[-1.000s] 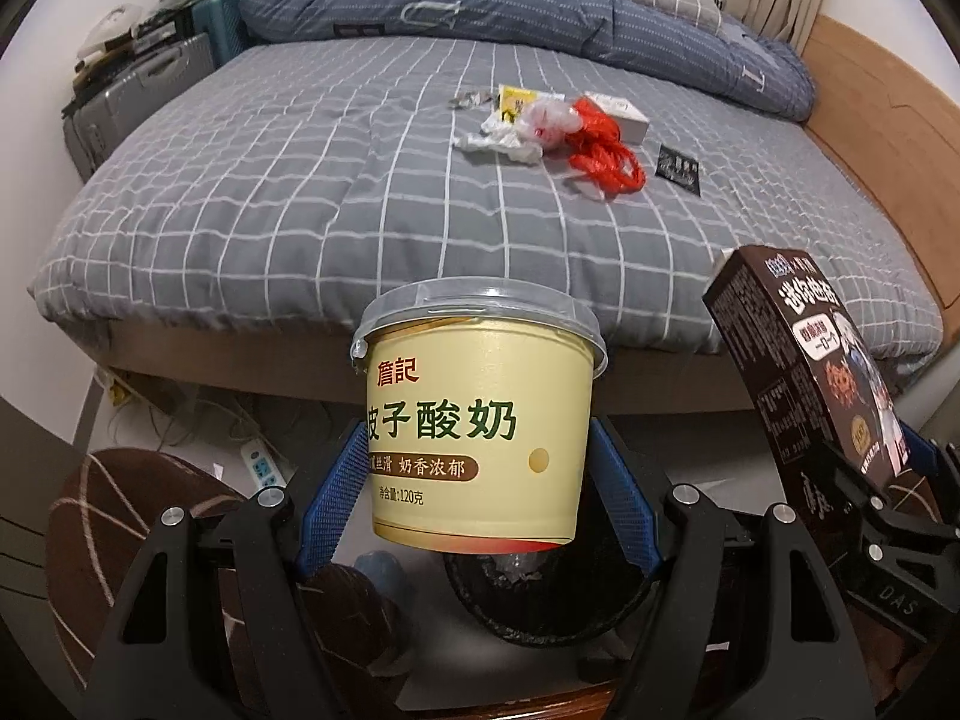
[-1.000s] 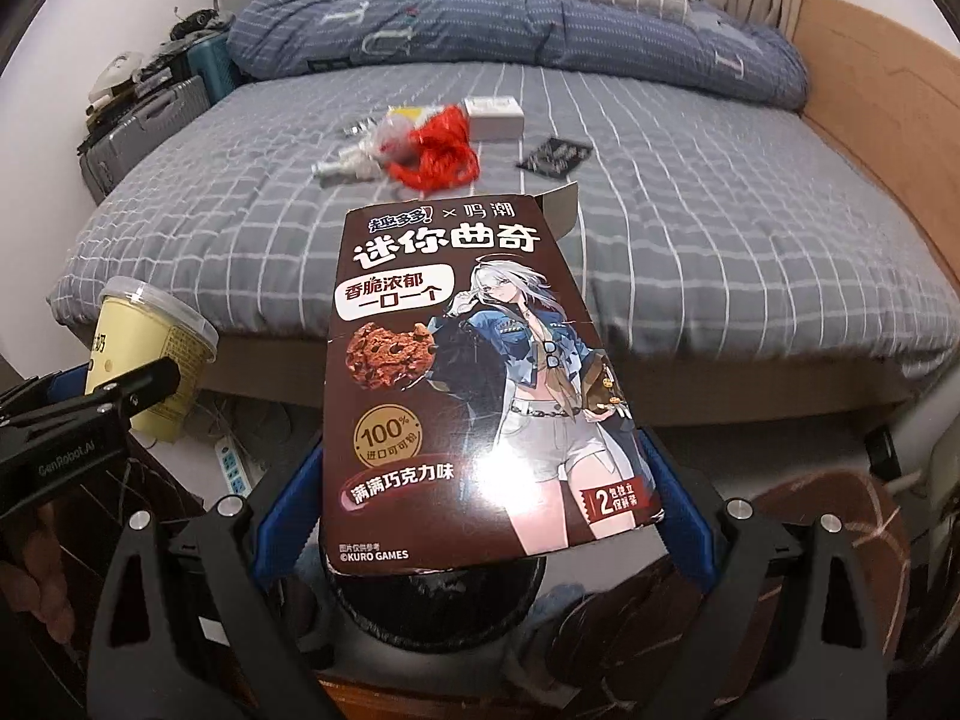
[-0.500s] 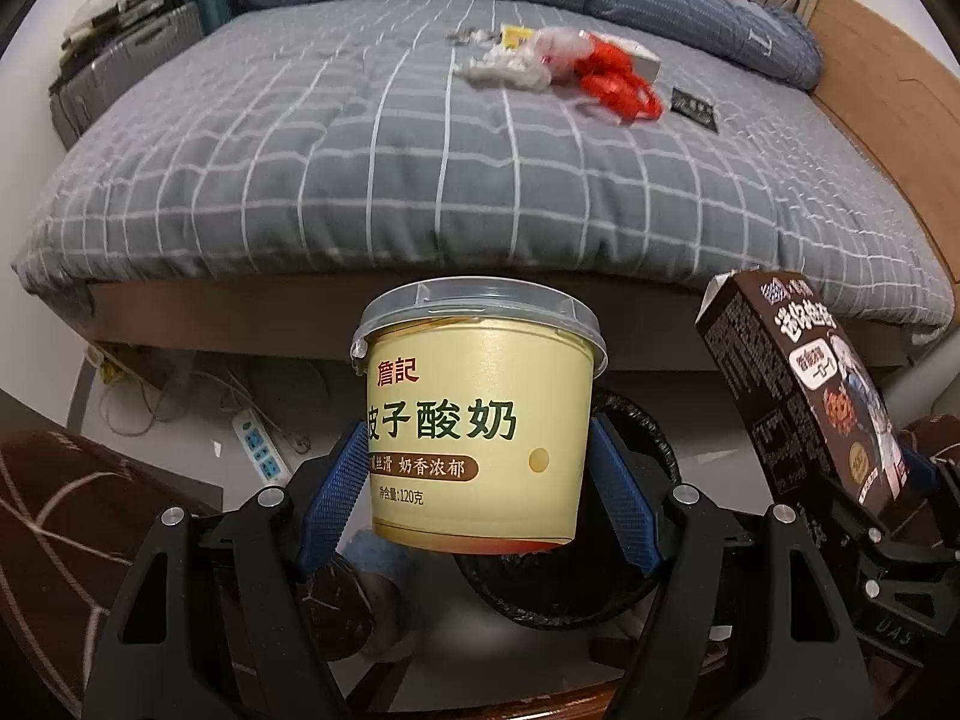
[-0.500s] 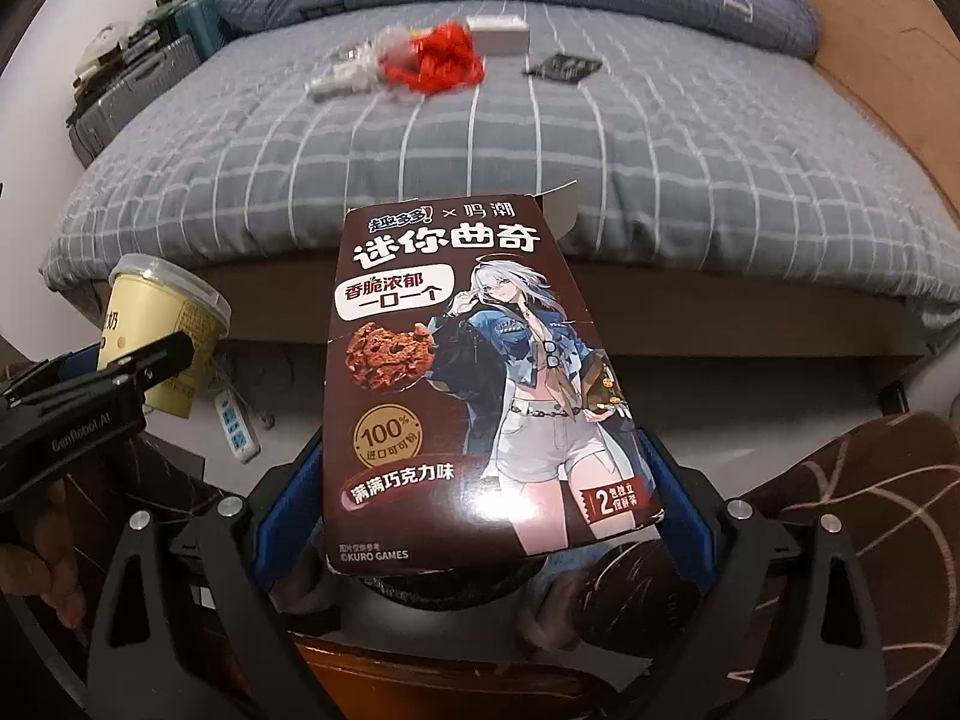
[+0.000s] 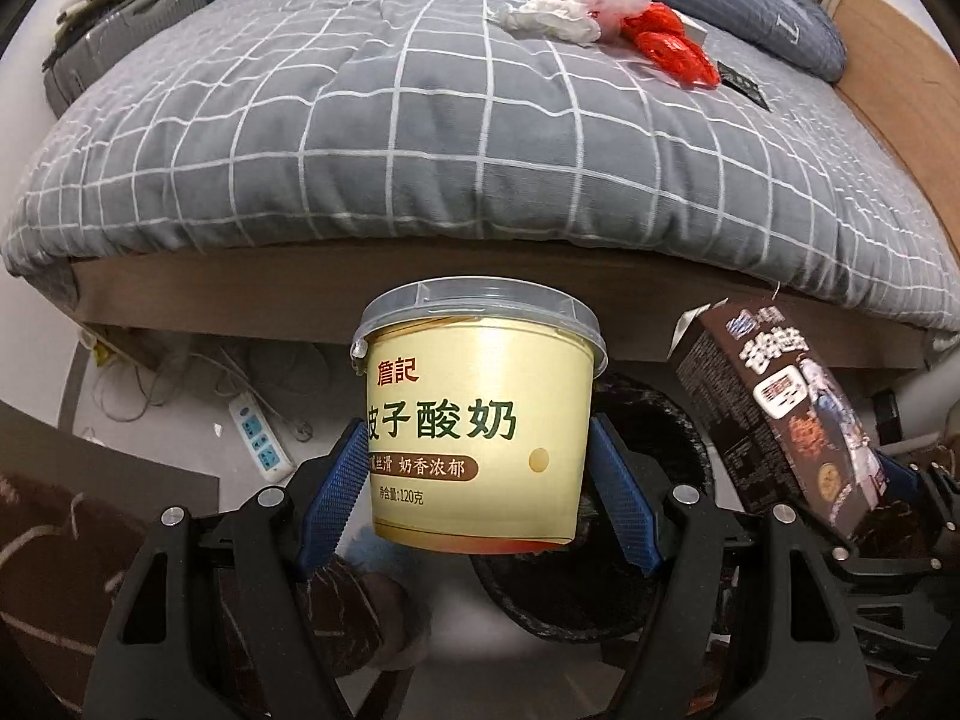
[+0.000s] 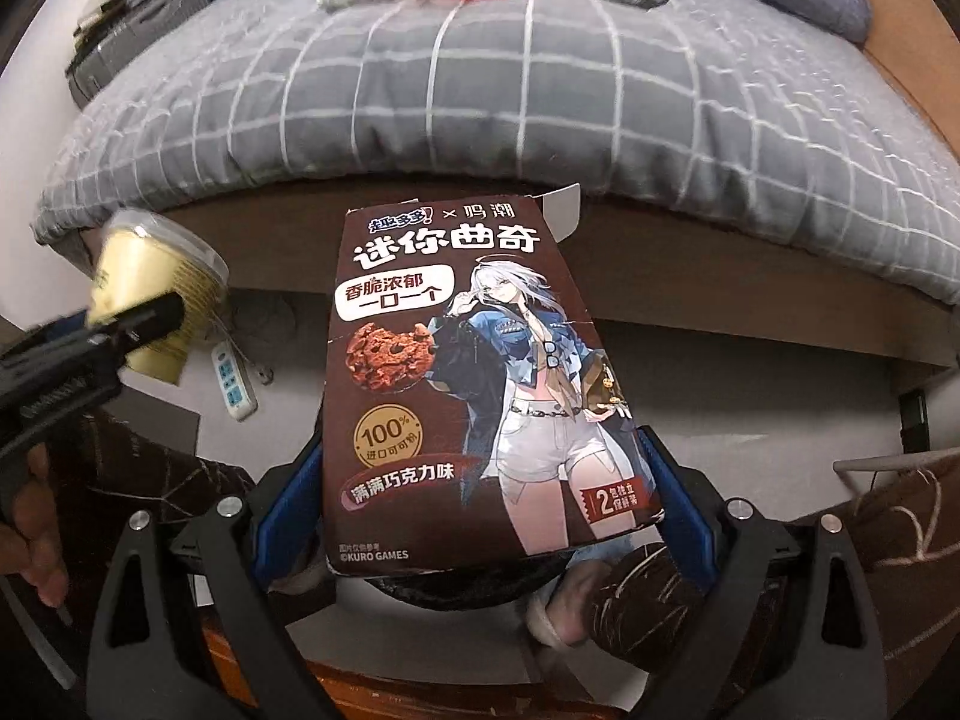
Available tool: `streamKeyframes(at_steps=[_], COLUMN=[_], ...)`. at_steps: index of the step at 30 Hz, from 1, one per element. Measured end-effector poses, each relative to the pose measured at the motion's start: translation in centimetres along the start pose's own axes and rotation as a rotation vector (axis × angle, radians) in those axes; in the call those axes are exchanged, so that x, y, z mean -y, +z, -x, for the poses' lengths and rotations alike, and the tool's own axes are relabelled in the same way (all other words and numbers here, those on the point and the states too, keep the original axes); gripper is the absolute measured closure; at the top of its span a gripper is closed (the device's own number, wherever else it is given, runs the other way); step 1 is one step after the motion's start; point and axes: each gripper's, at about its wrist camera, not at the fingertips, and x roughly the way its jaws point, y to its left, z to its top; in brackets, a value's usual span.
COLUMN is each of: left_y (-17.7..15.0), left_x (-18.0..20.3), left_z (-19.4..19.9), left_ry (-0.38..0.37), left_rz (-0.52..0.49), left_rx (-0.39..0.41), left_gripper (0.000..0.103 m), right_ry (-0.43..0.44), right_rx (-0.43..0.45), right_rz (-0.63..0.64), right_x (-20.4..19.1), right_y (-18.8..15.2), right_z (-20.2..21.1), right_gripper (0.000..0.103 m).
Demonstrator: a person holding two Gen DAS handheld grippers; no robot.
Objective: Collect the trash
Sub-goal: 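Carry the yogurt cup and snack box down toward the trash bin, then open the right tool to drop the snack box into the bin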
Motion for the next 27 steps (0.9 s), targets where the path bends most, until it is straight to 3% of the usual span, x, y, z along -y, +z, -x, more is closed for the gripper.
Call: streamKeyframes(at_steps=[13, 20, 27], left_y=[-0.4, -0.7, -0.8], left_x=[-2.6, -2.1, 0.7], left_z=[-2.9, -4.5, -6.2], left_ry=[0.008, 0.000, -0.008], left_rz=[0.031, 0.026, -0.021], left_rx=[-0.069, -0.109, -0.140], left_gripper=[0.032, 0.032, 0.032], right_ry=[0.028, -0.015, -0.048], right_rx=[-0.125, -0.091, -0.069], right_rz=[0.048, 0.059, 0.008], right_x=[-2.6, -2.0, 1.2], right_y=[1.6, 2.6, 2.8], right_z=[-5.7, -6.1, -5.6], right_gripper=[0.011, 0.007, 0.007])
